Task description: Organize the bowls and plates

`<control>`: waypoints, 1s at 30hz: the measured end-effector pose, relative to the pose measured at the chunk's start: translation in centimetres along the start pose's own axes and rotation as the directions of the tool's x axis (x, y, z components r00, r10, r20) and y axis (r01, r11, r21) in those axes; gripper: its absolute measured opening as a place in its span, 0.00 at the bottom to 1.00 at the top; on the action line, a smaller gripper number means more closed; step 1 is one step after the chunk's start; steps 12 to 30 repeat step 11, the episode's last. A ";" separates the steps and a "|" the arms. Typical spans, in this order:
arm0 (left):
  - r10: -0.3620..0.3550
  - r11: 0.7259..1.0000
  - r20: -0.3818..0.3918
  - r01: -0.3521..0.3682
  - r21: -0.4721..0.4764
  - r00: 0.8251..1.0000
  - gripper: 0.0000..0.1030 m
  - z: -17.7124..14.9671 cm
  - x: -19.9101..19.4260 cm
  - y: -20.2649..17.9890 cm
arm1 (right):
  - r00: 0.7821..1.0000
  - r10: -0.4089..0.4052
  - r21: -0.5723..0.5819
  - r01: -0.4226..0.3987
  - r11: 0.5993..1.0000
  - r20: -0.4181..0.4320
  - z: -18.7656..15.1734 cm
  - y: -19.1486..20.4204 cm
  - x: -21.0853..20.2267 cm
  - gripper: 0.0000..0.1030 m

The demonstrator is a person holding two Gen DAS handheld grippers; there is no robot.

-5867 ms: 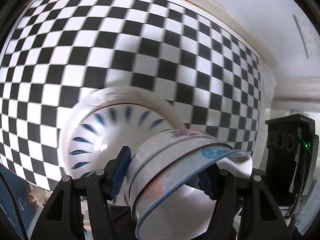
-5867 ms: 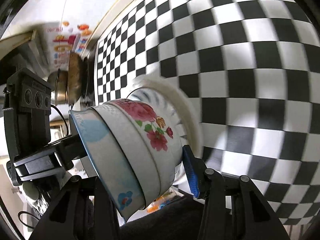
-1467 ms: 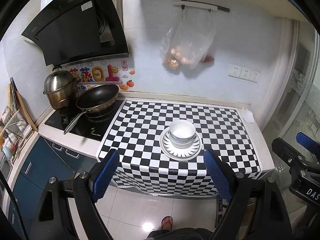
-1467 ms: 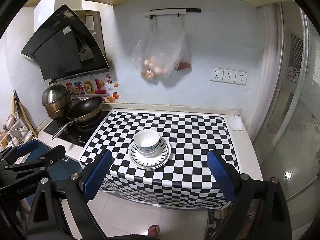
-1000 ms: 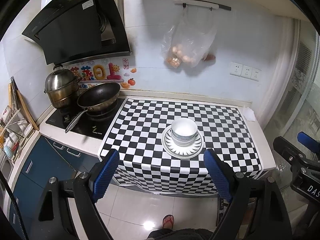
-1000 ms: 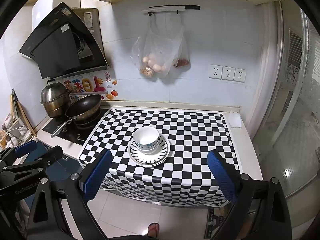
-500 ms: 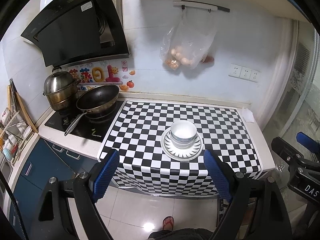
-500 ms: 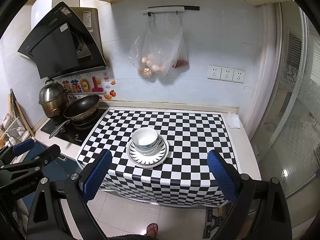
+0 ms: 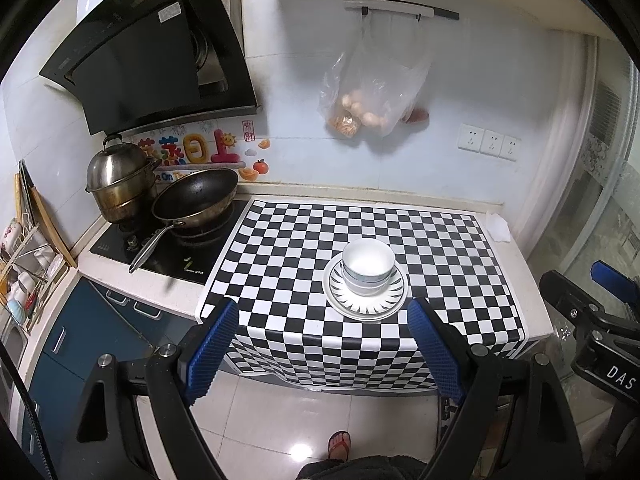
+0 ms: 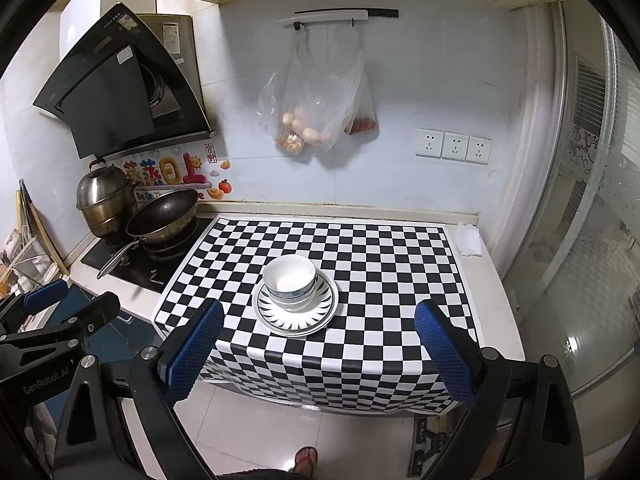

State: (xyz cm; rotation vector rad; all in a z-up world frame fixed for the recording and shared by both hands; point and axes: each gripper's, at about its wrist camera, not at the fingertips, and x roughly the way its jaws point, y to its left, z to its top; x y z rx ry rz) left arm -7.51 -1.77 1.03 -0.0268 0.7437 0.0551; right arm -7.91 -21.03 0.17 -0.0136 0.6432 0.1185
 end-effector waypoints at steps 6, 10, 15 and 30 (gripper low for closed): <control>0.002 1.000 -0.014 -0.002 -0.002 1.000 0.84 -0.1 0.6 0.6 | 1.000 0.005 0.001 -0.005 1.000 -0.017 -0.1 0.4 0.7 0.95; 0.000 1.000 -0.019 0.000 0.000 1.000 0.84 0.0 0.9 0.7 | 1.000 0.007 0.000 -0.007 1.000 -0.026 0.0 0.5 1.2 0.95; 0.001 1.000 -0.021 -0.001 0.001 1.000 0.84 0.0 1.0 0.7 | 1.000 0.007 0.000 -0.007 1.000 -0.028 0.1 0.5 1.3 0.95; 0.001 1.000 -0.021 -0.001 0.001 1.000 0.84 0.0 1.0 0.7 | 1.000 0.007 0.000 -0.007 1.000 -0.028 0.1 0.5 1.3 0.95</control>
